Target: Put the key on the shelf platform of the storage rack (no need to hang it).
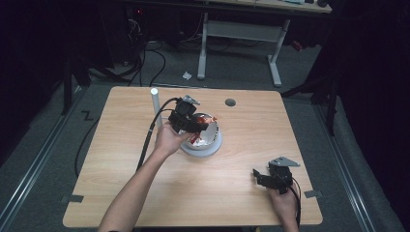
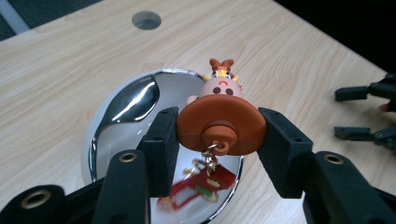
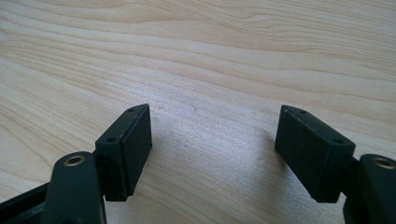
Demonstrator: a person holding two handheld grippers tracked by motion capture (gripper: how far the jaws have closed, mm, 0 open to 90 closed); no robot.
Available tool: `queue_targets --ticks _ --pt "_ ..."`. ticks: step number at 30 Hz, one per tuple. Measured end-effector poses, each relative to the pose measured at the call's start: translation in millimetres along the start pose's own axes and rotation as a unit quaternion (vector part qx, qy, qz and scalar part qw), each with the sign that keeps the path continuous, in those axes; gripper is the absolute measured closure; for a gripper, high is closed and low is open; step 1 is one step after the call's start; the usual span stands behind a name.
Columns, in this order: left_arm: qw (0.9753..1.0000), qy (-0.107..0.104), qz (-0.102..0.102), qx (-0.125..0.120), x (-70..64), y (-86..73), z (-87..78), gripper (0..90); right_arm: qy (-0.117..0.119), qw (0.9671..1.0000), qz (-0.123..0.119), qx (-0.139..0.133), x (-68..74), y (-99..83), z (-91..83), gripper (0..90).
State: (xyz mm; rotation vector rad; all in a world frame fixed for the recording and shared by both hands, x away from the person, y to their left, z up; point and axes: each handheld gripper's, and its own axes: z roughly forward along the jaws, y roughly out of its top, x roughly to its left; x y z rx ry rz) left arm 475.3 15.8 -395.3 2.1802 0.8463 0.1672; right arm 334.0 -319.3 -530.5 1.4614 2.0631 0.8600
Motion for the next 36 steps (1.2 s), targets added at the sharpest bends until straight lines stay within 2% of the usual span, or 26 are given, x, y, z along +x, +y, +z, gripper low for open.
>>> queue_targets --ticks 6,10,14,19,24,30,36 --pt "0.9999 0.008 -0.007 0.0 3.6 -7.6 10.1 50.8 0.0 1.0 0.0 0.0 0.0 0.0 0.0 27.5" --pt "0.9998 0.017 -0.003 0.012 5.4 -12.6 17.9 50.7 0.0 1.0 0.0 0.0 0.0 -0.1 0.0 27.4" --pt "0.9997 0.023 0.0 0.011 6.0 -14.9 22.6 50.5 0.0 1.0 0.0 0.0 0.0 -0.1 0.0 27.4" --pt "0.9997 0.02 -0.007 0.012 7.6 -16.8 26.0 50.2 0.0 1.0 0.0 0.0 0.0 -0.1 0.0 27.4" --pt "0.9993 0.027 -0.016 0.017 10.1 -19.2 30.7 49.8 0.0 1.0 0.0 0.0 0.0 -0.1 -0.1 27.4" --pt "0.9992 0.024 -0.029 0.013 14.8 -22.2 28.2 42.7 0.001 1.0 0.0 0.0 0.0 -0.1 -0.1 27.4" --pt "0.999 0.026 -0.034 -0.011 15.7 -22.4 16.4 35.6 0.0 1.0 0.0 0.0 0.0 -0.1 -0.1 27.4"
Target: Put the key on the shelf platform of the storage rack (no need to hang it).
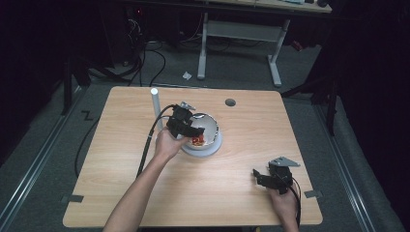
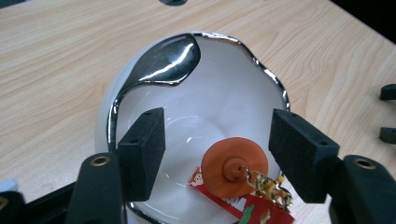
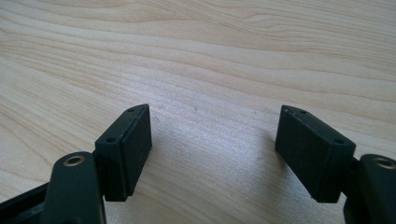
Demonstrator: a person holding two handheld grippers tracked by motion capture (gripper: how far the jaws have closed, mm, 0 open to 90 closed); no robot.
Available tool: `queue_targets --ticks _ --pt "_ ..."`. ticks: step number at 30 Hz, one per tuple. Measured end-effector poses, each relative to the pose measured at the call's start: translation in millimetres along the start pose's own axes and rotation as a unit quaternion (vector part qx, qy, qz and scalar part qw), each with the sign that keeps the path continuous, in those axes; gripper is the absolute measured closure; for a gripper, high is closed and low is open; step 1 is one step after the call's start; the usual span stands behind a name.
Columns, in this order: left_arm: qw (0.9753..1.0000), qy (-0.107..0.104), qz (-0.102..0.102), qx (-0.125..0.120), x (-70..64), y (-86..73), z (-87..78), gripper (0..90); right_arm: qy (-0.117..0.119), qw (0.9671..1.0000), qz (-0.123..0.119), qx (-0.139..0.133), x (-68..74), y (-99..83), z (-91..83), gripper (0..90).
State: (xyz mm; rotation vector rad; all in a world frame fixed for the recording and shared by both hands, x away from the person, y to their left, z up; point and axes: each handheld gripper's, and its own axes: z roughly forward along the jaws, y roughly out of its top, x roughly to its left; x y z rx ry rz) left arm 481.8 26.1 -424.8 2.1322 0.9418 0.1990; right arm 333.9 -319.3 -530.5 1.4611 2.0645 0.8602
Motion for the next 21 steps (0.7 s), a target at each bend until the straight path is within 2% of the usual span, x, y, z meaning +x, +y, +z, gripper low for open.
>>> queue_targets --ticks 3,6,13,16,21 --pt "1.0 0.004 0.005 -0.004 -1.6 0.4 -6.9 33.7 0.0 1.0 0.0 0.0 0.0 0.0 0.0 27.4" --pt "0.9996 0.018 0.016 -0.013 -4.7 0.7 -14.6 32.3 0.0 1.0 0.0 0.0 0.0 0.0 0.0 27.3" --pt "0.9992 0.016 0.021 -0.03 -7.4 -2.3 -30.9 31.6 0.0 1.0 0.0 0.0 0.0 0.0 0.0 27.4" --pt "0.9988 0.023 0.027 -0.033 -8.4 -5.2 -38.2 31.3 0.0 1.0 0.0 0.0 0.0 0.0 0.1 27.3" --pt "0.9982 0.021 0.022 -0.051 -7.8 -14.5 -49.2 31.3 0.0 1.0 0.0 0.0 0.0 0.1 0.0 27.4"
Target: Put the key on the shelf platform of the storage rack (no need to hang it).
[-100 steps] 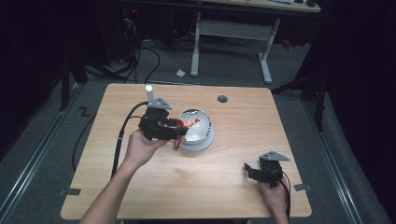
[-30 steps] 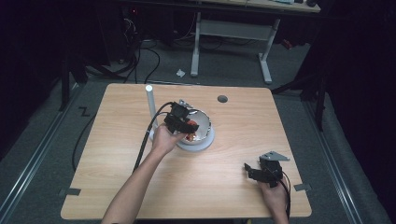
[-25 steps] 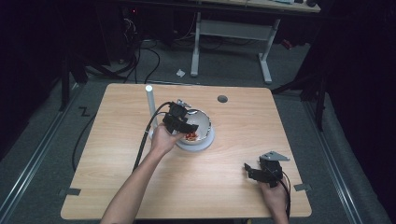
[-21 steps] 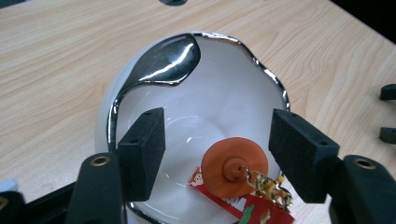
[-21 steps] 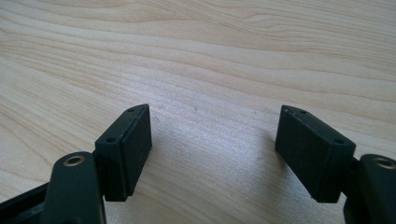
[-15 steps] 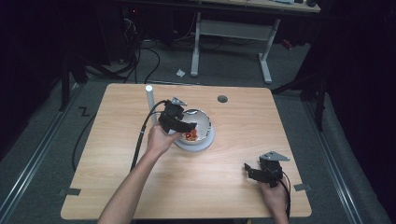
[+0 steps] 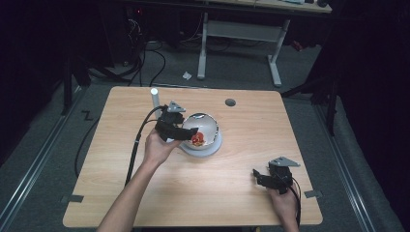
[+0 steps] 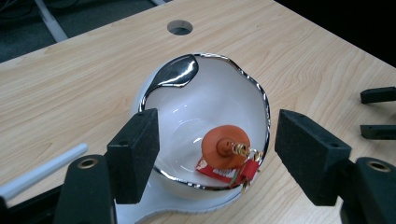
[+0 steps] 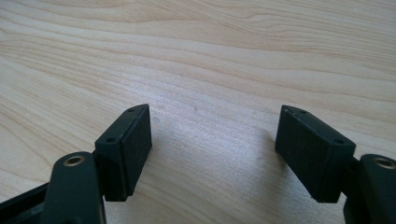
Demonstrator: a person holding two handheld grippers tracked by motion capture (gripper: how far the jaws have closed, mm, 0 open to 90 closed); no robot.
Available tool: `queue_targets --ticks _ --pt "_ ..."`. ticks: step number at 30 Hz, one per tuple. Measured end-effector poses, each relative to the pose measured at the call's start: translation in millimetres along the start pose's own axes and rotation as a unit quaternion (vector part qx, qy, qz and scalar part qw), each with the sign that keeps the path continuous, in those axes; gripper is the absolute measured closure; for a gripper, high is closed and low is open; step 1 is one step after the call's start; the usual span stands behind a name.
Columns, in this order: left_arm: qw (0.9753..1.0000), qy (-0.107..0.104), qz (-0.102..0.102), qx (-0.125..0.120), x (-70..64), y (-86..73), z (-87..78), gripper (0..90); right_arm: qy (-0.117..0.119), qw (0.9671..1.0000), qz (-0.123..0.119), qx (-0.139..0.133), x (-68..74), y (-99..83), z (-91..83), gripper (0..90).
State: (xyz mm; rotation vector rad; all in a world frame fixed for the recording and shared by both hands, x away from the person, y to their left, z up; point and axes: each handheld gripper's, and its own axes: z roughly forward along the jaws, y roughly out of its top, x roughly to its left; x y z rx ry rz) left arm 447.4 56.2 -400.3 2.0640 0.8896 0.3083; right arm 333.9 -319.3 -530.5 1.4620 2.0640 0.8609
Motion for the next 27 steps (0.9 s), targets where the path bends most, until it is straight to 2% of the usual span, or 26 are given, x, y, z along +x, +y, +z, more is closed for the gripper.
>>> queue_targets --ticks 6,11,17,27 --pt "0.9999 0.004 -0.011 0.0 4.3 -10.7 -12.1 31.3 0.0 1.0 0.0 0.0 0.0 0.0 0.0 27.3" --pt "0.9998 0.004 -0.017 -0.01 6.6 -16.9 -23.2 31.3 0.0 1.0 0.0 0.0 0.0 0.0 0.0 27.4" --pt "0.9995 0.02 -0.019 -0.014 11.2 -22.0 -35.9 31.2 0.0 1.0 0.0 0.0 0.0 0.0 0.0 27.3" --pt "0.9988 0.027 -0.037 -0.021 20.4 -35.5 -53.3 31.3 0.0 1.0 0.0 0.0 0.0 0.0 0.0 27.4"
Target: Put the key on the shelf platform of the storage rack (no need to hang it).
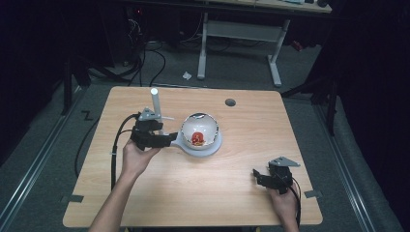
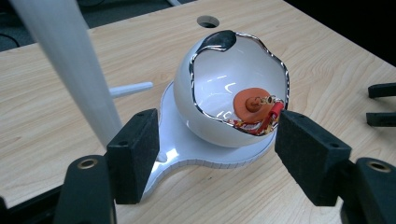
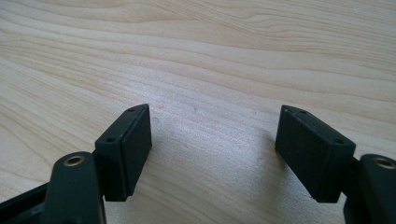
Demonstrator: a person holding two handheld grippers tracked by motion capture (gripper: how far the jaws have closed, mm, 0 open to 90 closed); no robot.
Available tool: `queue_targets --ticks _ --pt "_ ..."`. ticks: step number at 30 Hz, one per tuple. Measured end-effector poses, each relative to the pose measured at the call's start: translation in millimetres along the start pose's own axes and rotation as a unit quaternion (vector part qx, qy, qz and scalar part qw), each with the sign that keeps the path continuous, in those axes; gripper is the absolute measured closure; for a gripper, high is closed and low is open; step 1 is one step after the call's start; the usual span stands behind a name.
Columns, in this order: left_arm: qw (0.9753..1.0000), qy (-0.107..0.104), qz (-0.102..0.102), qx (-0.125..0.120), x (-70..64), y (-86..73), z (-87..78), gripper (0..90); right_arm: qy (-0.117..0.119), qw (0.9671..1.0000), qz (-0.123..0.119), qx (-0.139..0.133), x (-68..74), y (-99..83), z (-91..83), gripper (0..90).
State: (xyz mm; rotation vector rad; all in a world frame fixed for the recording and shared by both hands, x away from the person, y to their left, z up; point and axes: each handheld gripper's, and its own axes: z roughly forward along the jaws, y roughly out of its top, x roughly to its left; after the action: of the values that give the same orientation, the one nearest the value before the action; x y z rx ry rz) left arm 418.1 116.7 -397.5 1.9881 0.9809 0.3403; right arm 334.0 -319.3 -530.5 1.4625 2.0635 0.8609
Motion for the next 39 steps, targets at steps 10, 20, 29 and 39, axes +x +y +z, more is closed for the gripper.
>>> queue_targets --ticks 10,20,29,39 --pt "0.9999 -0.002 -0.011 -0.013 6.5 -7.5 -20.3 31.1 0.0 1.0 0.0 0.0 0.0 0.0 0.0 27.3" --pt "0.9992 0.006 -0.028 -0.028 14.8 -20.0 -46.0 30.7 0.0 1.0 0.0 0.0 0.0 0.0 0.0 27.3" --pt "0.9979 0.021 -0.048 -0.038 23.1 -38.3 -66.5 30.5 0.0 1.0 0.0 0.0 0.1 0.0 0.0 27.4" --pt "0.9962 0.031 -0.064 -0.05 28.5 -52.8 -81.5 30.5 0.0 1.0 0.0 0.0 0.1 0.0 -0.1 27.4"
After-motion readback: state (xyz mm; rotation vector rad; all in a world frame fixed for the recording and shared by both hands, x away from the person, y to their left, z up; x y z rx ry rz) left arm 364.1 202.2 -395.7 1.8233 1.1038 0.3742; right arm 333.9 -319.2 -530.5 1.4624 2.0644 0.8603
